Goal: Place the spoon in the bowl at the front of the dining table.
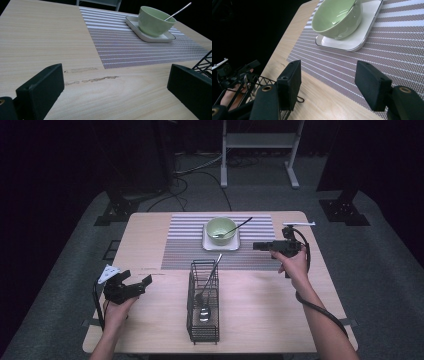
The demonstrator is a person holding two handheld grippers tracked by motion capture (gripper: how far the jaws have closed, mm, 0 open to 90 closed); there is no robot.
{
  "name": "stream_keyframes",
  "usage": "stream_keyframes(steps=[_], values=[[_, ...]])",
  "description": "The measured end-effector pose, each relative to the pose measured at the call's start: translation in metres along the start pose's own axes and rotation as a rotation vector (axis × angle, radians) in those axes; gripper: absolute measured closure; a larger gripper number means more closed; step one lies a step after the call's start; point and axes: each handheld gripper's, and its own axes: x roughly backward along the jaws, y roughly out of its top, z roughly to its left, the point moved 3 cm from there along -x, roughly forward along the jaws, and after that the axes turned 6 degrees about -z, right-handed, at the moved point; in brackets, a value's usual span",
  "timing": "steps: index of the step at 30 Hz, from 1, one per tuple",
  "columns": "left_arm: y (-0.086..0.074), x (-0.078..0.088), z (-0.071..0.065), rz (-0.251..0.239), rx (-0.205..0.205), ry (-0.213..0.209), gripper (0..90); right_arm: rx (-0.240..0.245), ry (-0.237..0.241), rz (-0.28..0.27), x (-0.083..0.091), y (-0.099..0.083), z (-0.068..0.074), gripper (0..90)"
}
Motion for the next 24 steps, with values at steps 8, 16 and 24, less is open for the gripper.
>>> stream_keyframes(steps=[8,16,24], values=[[0.000,0.000,0.000,0.000,0.002,-0.003,0.0,-0.004,0.017,0.022,0.004,-0.013,0.000,36.5],[0.000,0.000,0.000,0.000,0.005,-0.007,0.0,0.001,0.038,0.026,0.010,-0.022,0.003,36.3],[0.000,-0.001,-0.002,-0.001,0.013,-0.012,0.0,0.019,0.059,0.045,0.012,-0.032,0.010,36.1]])
